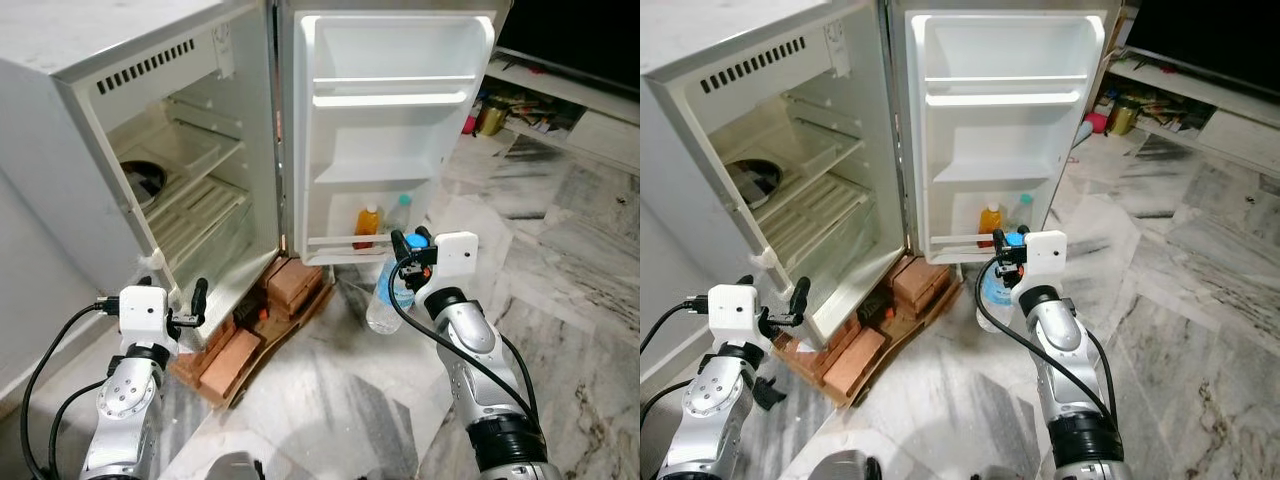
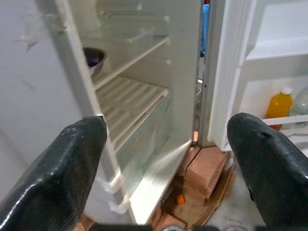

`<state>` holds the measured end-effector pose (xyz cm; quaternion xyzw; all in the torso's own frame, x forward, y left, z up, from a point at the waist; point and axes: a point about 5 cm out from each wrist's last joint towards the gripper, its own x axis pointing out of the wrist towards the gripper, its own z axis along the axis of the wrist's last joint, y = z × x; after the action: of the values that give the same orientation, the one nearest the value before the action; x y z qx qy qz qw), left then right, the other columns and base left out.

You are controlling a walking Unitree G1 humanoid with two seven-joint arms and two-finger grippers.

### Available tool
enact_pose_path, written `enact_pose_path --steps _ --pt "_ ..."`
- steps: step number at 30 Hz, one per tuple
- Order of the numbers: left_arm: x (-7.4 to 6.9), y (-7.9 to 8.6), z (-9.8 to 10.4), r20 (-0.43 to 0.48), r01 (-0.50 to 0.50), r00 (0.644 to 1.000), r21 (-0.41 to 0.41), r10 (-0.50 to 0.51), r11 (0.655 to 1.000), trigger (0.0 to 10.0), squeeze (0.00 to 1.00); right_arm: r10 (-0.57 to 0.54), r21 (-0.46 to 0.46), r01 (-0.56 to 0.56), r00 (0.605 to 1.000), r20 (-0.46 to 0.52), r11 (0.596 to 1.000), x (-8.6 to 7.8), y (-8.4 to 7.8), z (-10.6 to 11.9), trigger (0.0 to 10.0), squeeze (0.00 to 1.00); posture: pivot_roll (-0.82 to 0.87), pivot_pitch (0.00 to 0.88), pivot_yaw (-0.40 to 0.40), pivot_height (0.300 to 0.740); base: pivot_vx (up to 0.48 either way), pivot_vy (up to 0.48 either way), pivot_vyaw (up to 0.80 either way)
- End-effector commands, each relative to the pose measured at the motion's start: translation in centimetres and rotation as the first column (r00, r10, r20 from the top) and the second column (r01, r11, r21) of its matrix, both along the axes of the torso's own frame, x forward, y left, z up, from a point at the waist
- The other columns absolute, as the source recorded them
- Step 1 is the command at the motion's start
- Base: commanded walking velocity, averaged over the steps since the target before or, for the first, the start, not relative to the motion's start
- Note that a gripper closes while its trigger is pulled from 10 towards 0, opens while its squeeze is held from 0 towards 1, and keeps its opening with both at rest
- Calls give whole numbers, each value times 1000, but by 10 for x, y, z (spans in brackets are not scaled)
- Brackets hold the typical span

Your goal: Restocking fridge

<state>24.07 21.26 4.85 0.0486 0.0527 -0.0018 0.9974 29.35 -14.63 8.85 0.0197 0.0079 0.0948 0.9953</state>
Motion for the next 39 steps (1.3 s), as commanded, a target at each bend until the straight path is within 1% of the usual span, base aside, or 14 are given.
enact_pose_path --steps 1,20,23,30,39 --pt "2 -4 3 17 16 1000 -5 -16 1000 10000 0 -5 -9 5 999 37 1000 3 -2 8 10000 0 21 29 -58 740 349 0 0" --pt "2 -7 2 11 34 999 10 -34 999 10000 0 -6 -22 7 999 35 1000 2 -2 7 10000 0 13 46 -55 740 370 0 0" --pt "2 -8 1 8 35 999 9 -36 999 10000 0 13 -36 -11 999 47 999 2 0 9 10000 0 10 47 -55 740 364 0 0" --pt "2 -9 1 7 38 999 5 -38 999 10000 0 21 -39 -19 999 48 999 0 0 9 10000 0 10 53 -56 740 346 0 698" --pt "1 -9 1 3 40 999 8 -40 999 10000 0 18 -35 -17 999 40 999 0 1 8 10000 0 15 58 -59 740 317 0 0"
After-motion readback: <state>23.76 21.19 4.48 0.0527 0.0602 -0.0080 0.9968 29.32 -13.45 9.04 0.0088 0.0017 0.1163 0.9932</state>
